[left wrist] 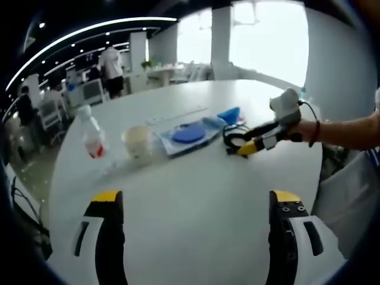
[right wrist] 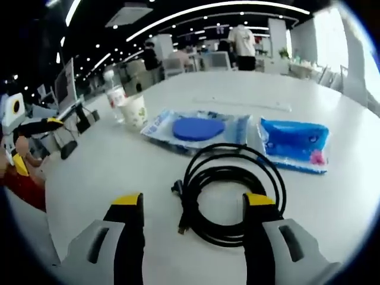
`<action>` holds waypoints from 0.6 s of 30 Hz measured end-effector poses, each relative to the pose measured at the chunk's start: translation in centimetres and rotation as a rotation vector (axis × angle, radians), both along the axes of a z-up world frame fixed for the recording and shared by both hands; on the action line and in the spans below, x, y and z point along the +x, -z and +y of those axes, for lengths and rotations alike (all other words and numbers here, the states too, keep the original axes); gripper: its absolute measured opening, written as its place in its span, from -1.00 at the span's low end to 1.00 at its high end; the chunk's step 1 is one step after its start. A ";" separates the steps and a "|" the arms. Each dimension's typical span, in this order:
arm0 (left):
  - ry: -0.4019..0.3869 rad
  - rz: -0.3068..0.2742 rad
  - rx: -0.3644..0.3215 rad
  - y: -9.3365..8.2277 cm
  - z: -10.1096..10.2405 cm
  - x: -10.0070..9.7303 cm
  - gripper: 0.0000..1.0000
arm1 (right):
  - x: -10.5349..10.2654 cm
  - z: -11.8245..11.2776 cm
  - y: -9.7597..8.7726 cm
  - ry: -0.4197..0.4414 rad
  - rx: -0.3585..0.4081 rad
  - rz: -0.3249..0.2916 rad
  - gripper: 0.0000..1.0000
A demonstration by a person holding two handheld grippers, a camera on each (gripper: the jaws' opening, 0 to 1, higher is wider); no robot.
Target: Arrange the tabletop items into an orderly group along one side of the table until the central work area is clear of visible clutter.
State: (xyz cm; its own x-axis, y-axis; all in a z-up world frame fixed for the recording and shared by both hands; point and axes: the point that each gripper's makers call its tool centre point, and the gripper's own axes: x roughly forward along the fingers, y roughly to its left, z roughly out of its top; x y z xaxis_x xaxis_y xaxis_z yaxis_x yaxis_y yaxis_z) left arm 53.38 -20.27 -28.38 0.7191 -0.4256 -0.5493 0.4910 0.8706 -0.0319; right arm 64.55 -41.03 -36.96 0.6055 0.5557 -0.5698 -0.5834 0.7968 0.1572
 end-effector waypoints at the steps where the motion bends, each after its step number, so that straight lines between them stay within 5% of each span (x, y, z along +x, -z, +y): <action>1: 0.000 0.003 -0.005 0.0 0.0 0.0 0.97 | -0.1 0.0 -0.3 -0.002 0.006 -0.015 0.48; 11: -0.023 -0.007 -0.006 -1.3 0.2 -0.2 0.97 | -1.9 -0.4 -5.2 -0.009 0.063 -0.124 0.98; 18: -0.039 -0.003 0.005 -1.5 0.6 -1.1 0.97 | -3.6 -2.7 -7.8 0.017 -0.006 -0.186 0.99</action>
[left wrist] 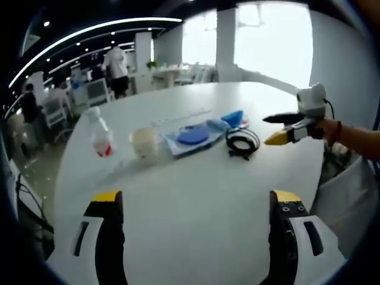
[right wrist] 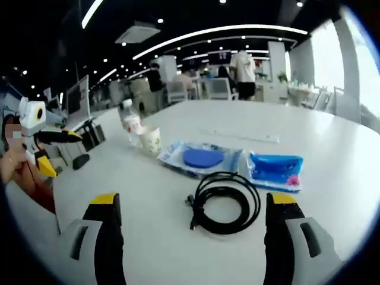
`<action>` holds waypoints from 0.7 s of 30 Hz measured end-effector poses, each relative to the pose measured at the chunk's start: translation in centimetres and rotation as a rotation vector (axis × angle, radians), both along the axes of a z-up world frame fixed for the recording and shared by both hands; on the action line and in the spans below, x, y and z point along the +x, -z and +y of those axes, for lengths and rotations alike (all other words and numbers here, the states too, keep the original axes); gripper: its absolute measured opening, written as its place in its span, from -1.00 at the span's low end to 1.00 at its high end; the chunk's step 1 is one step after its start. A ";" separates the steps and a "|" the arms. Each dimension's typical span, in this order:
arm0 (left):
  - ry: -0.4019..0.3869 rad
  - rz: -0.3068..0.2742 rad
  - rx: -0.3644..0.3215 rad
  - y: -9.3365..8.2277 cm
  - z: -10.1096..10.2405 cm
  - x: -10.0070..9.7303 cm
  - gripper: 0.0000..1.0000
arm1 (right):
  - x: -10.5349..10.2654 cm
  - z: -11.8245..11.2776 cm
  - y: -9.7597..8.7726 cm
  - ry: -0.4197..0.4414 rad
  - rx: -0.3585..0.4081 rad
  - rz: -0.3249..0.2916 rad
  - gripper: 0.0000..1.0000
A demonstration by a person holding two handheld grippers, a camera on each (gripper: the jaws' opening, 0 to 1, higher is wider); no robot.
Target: Arrange the tabletop items into an orderly group along one side of the table until the central work area is clear of visible clutter.
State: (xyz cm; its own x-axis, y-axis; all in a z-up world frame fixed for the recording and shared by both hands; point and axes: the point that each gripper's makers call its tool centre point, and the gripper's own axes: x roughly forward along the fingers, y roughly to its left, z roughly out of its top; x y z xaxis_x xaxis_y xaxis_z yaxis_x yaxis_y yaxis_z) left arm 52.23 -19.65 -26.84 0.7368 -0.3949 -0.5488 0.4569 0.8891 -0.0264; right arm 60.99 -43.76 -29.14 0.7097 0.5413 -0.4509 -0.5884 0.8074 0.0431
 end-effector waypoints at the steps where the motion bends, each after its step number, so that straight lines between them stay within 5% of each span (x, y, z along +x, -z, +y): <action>1: -0.004 0.000 -0.005 0.0 0.0 -0.2 0.97 | -0.1 0.0 -0.1 -0.001 0.004 0.000 0.99; 10: -0.028 0.000 -0.008 0.1 0.5 -1.8 0.97 | -4.3 -2.3 -2.2 0.004 -0.001 -0.018 0.99; 21: -0.066 0.024 -0.007 1.0 1.3 -4.1 0.97 | -8.6 -3.6 -0.8 0.026 -0.002 0.034 0.99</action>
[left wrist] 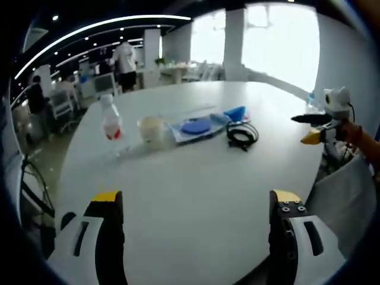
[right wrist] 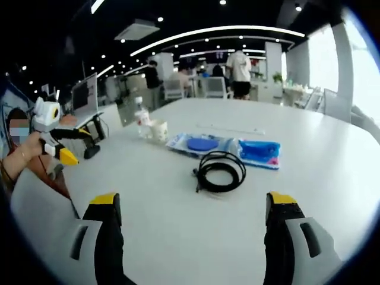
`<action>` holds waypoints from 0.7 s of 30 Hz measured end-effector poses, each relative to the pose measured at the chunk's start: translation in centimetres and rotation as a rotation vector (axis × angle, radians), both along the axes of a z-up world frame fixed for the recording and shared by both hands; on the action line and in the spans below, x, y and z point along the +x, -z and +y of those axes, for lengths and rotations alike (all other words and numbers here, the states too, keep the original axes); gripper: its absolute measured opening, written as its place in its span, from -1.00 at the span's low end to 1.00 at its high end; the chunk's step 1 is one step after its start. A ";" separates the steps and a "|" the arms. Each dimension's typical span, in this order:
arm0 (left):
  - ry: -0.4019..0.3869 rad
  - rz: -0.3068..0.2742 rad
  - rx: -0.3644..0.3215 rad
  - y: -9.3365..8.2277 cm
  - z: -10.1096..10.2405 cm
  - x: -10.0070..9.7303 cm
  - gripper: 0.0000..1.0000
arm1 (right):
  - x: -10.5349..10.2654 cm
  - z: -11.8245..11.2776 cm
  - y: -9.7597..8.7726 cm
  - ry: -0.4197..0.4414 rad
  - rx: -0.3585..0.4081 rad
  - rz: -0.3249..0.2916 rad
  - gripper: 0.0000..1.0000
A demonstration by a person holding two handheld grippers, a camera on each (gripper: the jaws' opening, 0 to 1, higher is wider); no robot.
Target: Arrange the tabletop items into an orderly group along one side of the table until the central work area is clear of visible clutter.
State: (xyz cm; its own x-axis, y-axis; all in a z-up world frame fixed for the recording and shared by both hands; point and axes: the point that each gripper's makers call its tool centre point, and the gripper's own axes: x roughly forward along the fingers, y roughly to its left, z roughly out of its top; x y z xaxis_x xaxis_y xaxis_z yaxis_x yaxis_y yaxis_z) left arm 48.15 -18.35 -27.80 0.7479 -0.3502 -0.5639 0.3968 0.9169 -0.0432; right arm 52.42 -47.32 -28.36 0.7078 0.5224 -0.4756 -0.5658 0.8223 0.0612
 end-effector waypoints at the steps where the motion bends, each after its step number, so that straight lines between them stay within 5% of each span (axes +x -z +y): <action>1: -0.002 0.001 -0.003 0.0 0.0 -0.1 0.97 | -0.2 0.0 0.1 0.002 0.003 0.000 0.99; 21: -0.017 -0.004 0.009 0.1 0.5 -1.0 0.97 | -2.0 -0.9 0.0 0.029 -0.053 -0.047 0.99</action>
State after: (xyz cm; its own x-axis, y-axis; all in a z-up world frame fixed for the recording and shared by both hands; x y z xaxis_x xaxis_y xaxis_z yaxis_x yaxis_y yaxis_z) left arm 47.17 -17.87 -27.86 0.7558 -0.3327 -0.5640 0.3815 0.9238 -0.0336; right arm 50.40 -48.24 -28.35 0.7448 0.4761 -0.4676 -0.5425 0.8400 -0.0086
